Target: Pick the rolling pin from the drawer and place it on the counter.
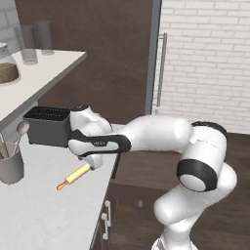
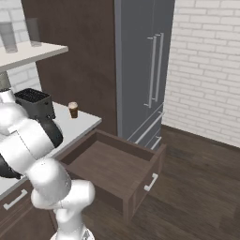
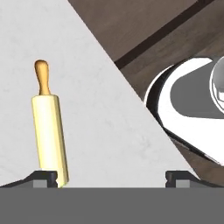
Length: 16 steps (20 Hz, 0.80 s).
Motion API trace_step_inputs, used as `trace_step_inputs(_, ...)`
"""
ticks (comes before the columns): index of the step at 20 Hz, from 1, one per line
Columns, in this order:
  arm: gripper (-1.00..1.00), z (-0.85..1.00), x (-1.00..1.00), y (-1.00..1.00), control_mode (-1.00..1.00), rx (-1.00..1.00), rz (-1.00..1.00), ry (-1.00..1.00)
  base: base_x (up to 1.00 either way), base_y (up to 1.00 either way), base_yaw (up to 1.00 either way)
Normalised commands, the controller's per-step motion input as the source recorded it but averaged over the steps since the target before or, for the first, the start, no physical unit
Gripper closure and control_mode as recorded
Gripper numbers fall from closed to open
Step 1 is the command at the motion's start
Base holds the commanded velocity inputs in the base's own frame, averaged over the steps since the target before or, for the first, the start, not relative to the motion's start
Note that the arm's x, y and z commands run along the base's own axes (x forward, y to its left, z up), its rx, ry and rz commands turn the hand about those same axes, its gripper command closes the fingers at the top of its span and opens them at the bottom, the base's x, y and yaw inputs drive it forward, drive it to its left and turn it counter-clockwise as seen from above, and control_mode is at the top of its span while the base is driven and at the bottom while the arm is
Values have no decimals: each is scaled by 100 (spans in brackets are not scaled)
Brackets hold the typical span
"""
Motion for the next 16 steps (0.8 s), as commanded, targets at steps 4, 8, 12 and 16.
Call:
trace_step_inputs(4, -100, 86, -76, -100, -100, 18, 3, -9, 0, 0, 0)
trace_step_inputs(8, -100, 85, -31, -100, -100, 18, 0, -9, 0, 0, 0)
trace_step_inputs(12, -100, 74, -7, -100, -100, 16, 0, -10, 0, 0, 0)
trace_step_inputs(16, -100, 63, -1, -100, -100, 18, 0, -9, 0, 0, 0)
